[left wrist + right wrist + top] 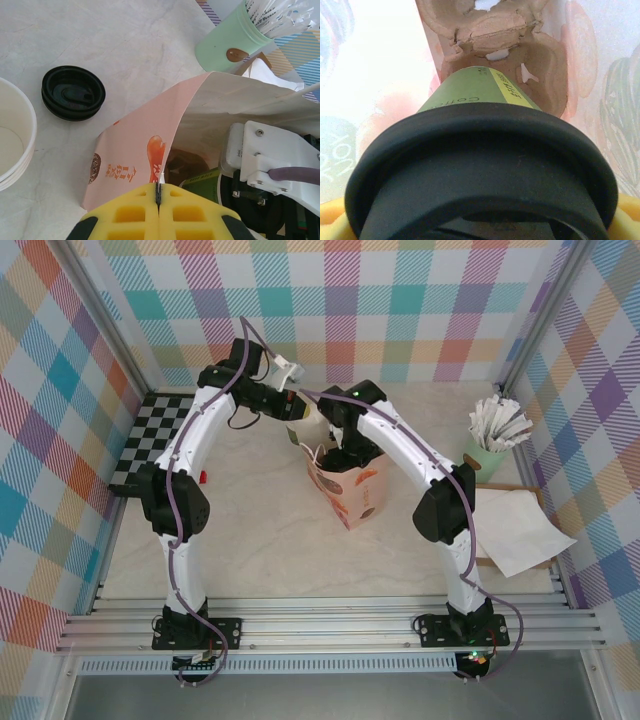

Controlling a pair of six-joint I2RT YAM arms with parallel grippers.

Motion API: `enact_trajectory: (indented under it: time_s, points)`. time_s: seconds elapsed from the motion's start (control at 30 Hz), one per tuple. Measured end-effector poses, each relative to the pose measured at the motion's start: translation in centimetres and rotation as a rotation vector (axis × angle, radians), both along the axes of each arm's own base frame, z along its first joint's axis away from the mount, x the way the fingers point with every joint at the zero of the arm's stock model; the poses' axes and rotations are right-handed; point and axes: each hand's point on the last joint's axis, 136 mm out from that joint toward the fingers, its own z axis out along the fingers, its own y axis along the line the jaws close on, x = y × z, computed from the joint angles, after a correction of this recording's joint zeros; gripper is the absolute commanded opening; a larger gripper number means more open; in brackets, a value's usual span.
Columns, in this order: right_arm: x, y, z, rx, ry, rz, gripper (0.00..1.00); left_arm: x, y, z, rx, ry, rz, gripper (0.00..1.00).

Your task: Pack the takeout coffee

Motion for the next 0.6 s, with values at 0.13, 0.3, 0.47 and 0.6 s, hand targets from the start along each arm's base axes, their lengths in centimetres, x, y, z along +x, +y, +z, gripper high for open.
enact_trajectory:
  time_s: [0.13,0.3,0.47,0.6]
  points:
    - [-0.21,-0.24,-0.43,-0.014,0.013,0.000,0.12,0.10,0.17,0.00,0.000,0.000,0.004,0.00]
    - [-0.45,-0.52,-0.81,-0.028,0.024,0.000,0.12,0.16,0.20,0.01,0.000,0.001,0.005,0.00]
    - [-0.41,-0.76,-0.86,-0.040,0.020,-0.007,0.12,0.20,0.10,0.13,-0.005,0.003,0.000,0.00]
    - [-0.31,-0.89,-0.87,-0.046,0.015,-0.007,0.12,0.08,0.17,-0.12,0.000,0.012,-0.003,0.00]
